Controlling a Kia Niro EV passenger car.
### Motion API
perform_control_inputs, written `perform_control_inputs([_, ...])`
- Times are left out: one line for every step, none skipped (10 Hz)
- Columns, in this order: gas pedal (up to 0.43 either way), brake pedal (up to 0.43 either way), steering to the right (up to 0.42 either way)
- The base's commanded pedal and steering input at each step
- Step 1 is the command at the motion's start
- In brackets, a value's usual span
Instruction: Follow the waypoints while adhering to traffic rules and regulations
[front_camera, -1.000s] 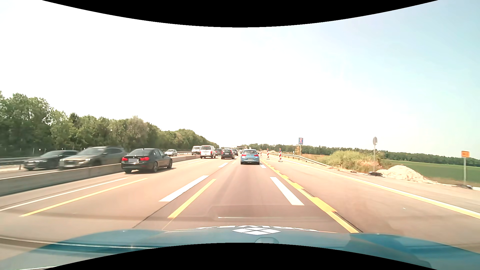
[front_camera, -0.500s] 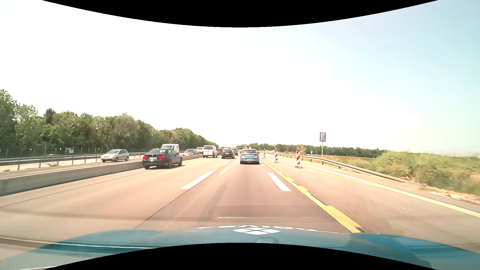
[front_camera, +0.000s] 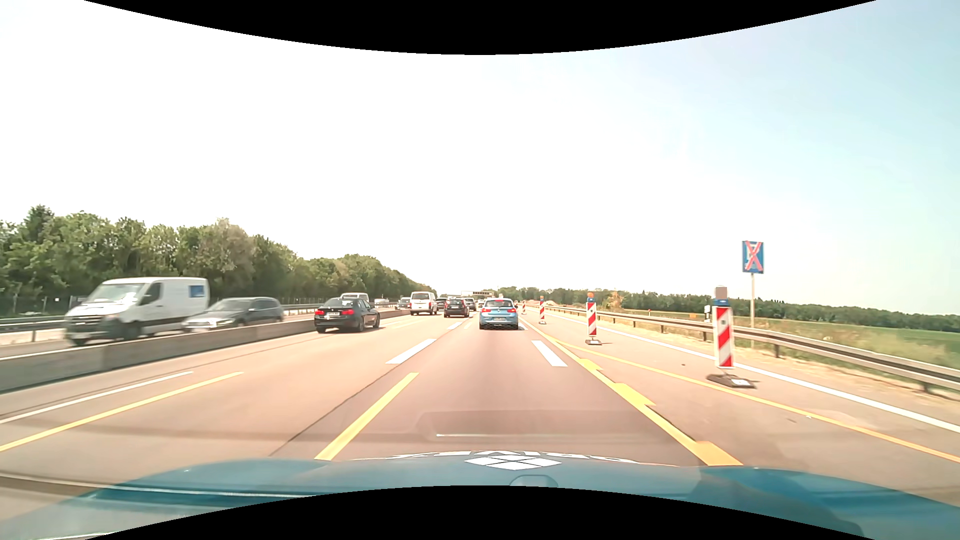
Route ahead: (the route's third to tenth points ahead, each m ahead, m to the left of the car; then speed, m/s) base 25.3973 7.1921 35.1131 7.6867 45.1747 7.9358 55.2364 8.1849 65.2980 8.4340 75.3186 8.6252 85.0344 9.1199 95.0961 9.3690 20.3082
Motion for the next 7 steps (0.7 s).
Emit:
perform_control_inputs([0.000, 0.000, 0.000])
perform_control_inputs([0.000, 0.000, 0.000])
perform_control_inputs([0.000, 0.000, 0.000])
perform_control_inputs([0.000, 0.000, 0.000])
perform_control_inputs([0.000, 0.000, 0.000])
perform_control_inputs([0.000, 0.000, 0.000])
perform_control_inputs([0.000, 0.000, 0.001])
